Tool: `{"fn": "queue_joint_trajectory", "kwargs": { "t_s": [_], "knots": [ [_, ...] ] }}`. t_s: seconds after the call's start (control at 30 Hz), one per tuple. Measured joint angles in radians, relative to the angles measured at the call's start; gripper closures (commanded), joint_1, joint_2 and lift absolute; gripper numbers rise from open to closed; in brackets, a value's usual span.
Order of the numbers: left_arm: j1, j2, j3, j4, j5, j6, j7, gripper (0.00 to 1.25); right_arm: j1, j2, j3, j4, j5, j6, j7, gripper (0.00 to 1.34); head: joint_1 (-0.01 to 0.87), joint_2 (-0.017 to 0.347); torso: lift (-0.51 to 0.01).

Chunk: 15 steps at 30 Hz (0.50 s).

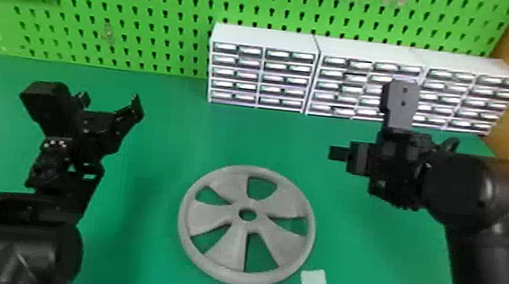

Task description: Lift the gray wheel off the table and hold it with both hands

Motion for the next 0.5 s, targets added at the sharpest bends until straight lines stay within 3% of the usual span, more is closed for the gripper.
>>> {"fn": "queue_joint_trajectory", "kwargs": {
  "t_s": [0.27, 0.5],
  "knots": [
    [-0.002, 0.0, -0.003, 0.0, -0.005, 0.0, 0.0, 0.26, -0.058, -0.027, 0.008, 0.108, -0.271, 0.088, -0.144, 0.42, 0.711, 0.015, -0.098],
    [-0.005, 0.0, -0.004, 0.0, -0.011, 0.0, 0.0, 0.26, -0.091, -0.032, 0.035, 0.175, -0.376, 0.109, -0.205, 0.39, 0.711, 0.015, -0.098]
  ]
}}
